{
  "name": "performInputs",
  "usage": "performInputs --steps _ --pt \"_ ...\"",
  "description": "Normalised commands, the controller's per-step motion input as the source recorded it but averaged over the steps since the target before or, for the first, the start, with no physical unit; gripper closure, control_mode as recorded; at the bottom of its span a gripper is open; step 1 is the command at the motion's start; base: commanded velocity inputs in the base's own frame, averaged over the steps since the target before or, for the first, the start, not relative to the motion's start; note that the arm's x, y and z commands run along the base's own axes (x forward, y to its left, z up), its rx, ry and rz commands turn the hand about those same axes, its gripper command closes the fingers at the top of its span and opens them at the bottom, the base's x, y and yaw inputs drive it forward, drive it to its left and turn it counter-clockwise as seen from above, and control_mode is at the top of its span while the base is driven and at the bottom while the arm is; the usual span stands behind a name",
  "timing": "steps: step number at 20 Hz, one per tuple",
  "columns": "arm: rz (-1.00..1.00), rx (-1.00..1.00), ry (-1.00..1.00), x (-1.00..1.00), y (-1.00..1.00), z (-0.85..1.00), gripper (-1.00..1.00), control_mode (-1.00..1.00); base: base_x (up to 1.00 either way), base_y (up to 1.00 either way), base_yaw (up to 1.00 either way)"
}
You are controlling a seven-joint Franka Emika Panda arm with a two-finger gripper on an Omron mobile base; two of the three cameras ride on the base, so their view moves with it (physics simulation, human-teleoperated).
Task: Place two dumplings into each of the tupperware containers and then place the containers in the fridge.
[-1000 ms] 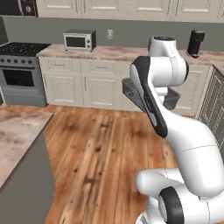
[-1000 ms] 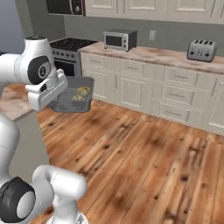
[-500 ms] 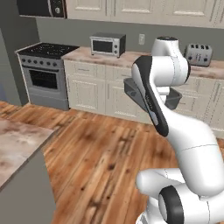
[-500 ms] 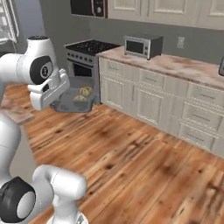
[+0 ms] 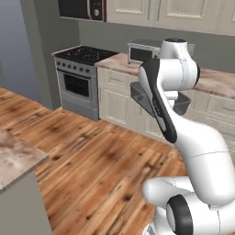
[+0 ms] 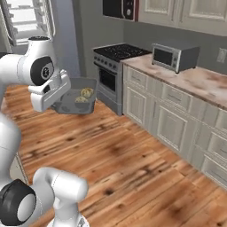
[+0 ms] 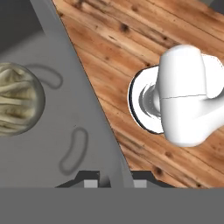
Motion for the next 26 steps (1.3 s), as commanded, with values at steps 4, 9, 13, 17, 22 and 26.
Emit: performInputs --steps 4,9,13,17,22,26 --pt "0.00 0.00 0.00 0.00 0.00 0.00 1.00 1.00 1.00 -0.70 0.45" --pt "0.00 0.00 0.00 0.00 0.00 0.00 1.00 1.00 1.00 -0.68 0.45" --pt "0.00 0.00 0.00 0.00 0.00 0.00 1.00 1.00 1.00 -0.65 0.45" --pt "0.00 0.00 0.00 0.00 0.00 0.00 1.00 1.00 1.00 -0.63 0.41" --pt "0.00 0.00 0.00 0.00 0.00 0.00 1.00 1.00 1.00 -0.50 0.36" --pt "0.00 0.00 0.00 0.00 0.00 0.00 1.00 1.00 1.00 -0.34 0.30"
